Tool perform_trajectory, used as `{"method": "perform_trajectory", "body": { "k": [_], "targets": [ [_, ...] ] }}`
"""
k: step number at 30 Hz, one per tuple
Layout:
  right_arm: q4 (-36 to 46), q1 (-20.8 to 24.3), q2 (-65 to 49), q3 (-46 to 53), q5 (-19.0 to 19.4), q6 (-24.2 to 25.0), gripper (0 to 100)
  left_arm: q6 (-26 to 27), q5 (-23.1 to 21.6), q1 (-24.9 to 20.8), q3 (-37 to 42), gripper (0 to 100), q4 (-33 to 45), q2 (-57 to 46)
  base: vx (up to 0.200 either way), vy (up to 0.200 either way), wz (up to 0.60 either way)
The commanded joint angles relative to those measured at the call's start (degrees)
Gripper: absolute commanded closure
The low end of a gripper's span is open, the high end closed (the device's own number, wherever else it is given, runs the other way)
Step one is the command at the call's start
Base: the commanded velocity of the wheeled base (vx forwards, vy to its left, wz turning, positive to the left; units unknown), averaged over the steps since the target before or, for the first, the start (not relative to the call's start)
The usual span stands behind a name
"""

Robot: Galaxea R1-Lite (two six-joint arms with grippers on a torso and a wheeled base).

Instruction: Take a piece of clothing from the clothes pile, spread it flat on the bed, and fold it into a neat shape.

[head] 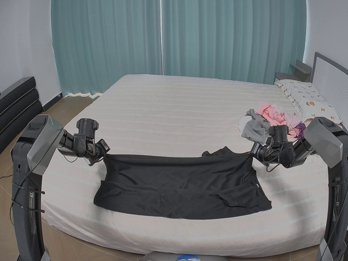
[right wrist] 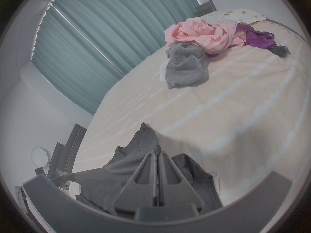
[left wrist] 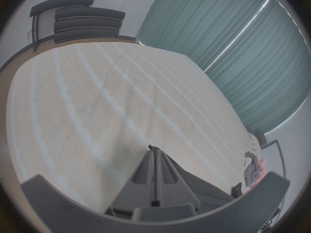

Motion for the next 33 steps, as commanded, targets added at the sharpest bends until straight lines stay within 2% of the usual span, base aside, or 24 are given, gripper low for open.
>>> {"method": "perform_trajectory", "body": {
  "k": [1,10,15,23,29,30,33],
  "targets": [
    [0.2,-0.7,-3.9,4.3,1.4,-0.2,100,1.3,-0.1,0.0,5.4,100,-0.2,-4.7,0.000,0.000,0.00],
    [-0.3,-1.8,-7.5,12.8,3.8,-0.6,100,2.0,-1.5,0.5,16.8,100,-2.1,-8.8,0.000,0.000,0.00],
    [-0.4,-1.7,-7.3,16.3,3.9,-2.6,100,3.8,-1.7,0.3,21.4,100,-4.5,-8.5,0.000,0.000,0.00],
    [-0.4,-1.4,-6.9,20.1,3.9,-6.0,100,3.9,-1.8,-0.2,26.4,100,-7.4,-8.3,0.000,0.000,0.00],
    [-0.4,-0.9,-6.9,20.9,3.8,-7.1,100,3.8,-1.8,-0.2,27.2,100,-7.3,-8.4,0.000,0.000,0.00],
    [-0.4,-0.9,-6.9,21.0,3.8,-7.1,0,3.8,-1.8,-0.2,27.5,0,-7.3,-8.5,0.000,0.000,0.00],
    [-0.4,-0.8,-7.8,21.3,4.0,-7.0,0,3.8,-1.9,-0.2,28.1,0,-7.4,-8.8,0.000,0.000,0.00]
  ]
}}
